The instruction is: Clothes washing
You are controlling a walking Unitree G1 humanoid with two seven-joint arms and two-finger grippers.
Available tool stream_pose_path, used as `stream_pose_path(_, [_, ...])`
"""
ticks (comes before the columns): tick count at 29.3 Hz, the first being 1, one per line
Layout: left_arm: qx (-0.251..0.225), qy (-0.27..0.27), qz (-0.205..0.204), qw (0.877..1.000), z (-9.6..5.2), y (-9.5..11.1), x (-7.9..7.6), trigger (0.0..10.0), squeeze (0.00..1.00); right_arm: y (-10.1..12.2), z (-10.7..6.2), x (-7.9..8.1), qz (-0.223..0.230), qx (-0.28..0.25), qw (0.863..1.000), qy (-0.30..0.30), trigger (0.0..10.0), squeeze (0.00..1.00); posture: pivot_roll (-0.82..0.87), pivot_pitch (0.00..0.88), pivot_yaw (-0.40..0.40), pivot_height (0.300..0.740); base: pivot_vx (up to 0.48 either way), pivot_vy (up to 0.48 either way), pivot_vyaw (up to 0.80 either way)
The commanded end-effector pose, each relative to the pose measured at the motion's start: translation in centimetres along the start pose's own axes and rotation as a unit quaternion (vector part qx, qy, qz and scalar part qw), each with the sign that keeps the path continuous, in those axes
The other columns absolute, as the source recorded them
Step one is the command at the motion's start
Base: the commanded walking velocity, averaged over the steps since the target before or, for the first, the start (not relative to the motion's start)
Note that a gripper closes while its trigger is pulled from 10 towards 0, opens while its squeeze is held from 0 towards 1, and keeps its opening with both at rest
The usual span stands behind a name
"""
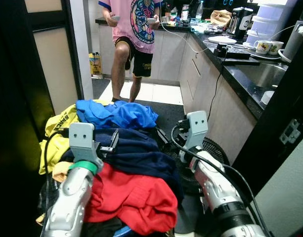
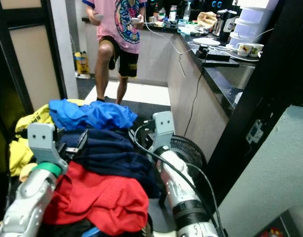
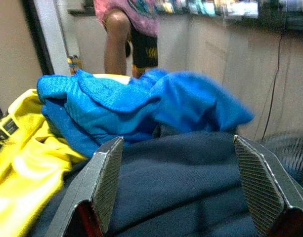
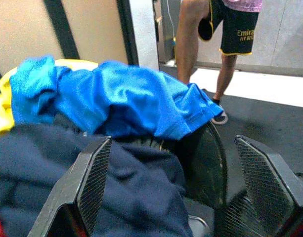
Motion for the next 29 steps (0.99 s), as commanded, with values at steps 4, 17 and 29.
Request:
stream_pose_path(4, [0.019,-0.003,0.005,1.0,0.2,-0.4,0.5,10.0,0.0,-0.8,0.5,0.2,-0.003,0.02,1.0,-0.001,10.0,0.0,0.05,0.0,0.088,0.74,0.0,0.0,0.0])
stream_pose_path(17, [0.024,-0.01,0.003,1.0,0.3,-0.8,0.2,10.0,0.0,0.2,2.9,4.0,0.078,0.044,0.988,0.124,10.0,1.0,0.02,0.018,0.046,0.74,0.0,0.0,0.0])
stream_pose_path(29, [0.032,-0.011,0.0,0.999,-0.1,-1.1,-0.1,10.0,0.0,-1.1,4.0,6.0,0.076,0.114,0.983,0.119,10.0,0.0,0.02,0.064,0.021,0.74,0.0,0.0,0.0])
Point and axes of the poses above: a point about 5 cm out from each wrist's last joint towards the gripper, its own z axis pointing out of the wrist towards the gripper, its own y axis along the axis of the wrist's last joint, x = y × z, the point moved 5 cm from there along z, pointing out of the wrist towards the gripper, and after that the axes turned 14 degrees about -z, right-handed, at the moved point
